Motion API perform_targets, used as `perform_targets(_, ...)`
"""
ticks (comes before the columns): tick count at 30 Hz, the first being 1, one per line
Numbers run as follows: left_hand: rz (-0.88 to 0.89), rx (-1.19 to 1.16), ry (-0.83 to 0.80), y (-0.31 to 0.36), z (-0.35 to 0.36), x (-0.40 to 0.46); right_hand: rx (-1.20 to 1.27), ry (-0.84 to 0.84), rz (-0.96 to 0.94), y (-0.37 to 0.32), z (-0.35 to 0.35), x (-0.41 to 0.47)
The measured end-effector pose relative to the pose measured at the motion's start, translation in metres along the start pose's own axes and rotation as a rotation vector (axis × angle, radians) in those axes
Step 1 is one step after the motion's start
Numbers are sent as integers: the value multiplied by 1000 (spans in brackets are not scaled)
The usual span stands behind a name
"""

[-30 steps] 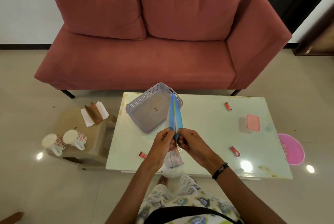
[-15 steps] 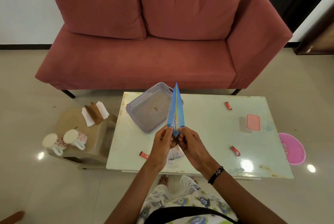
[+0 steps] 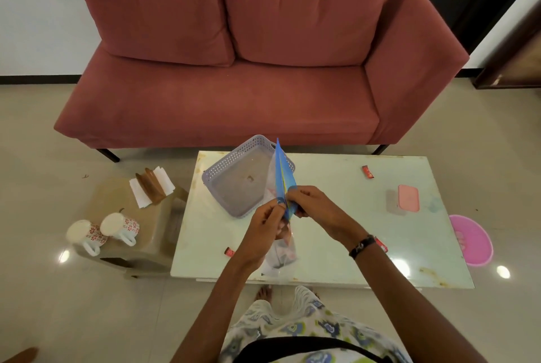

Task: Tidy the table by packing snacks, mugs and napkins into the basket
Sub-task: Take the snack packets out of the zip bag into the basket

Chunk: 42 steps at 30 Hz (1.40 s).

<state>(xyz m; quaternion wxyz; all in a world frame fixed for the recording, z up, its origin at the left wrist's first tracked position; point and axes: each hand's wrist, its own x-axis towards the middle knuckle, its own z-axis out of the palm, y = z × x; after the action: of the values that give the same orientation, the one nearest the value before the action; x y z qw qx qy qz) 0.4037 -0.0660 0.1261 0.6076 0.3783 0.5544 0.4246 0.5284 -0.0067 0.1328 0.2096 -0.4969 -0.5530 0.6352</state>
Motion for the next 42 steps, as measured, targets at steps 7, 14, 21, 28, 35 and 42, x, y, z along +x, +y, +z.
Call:
perform_targets(7, -106, 146, -1, 17, -20, 12, -163, -94, -107, 9, 11, -9)
perform_targets(14, -5, 124, 74, 12, -15, 9, 63, 94, -96, 13, 27, -17)
perform_targets(21, 72, -96, 94, 11, -5, 3, 222, 214, -119, 14, 39, -23)
perform_targets(28, 92, -100, 41, 7, -12, -3, 334, 134, -89, 18, 43, -25)
perform_targets(35, 14, -12, 48, 0, -13, -4, -72, -280, 109, 1, 7, -28)
perform_targets(42, -287, 169, -114, 8, -21, -5, -124, -187, -19, 16, 7, -29)
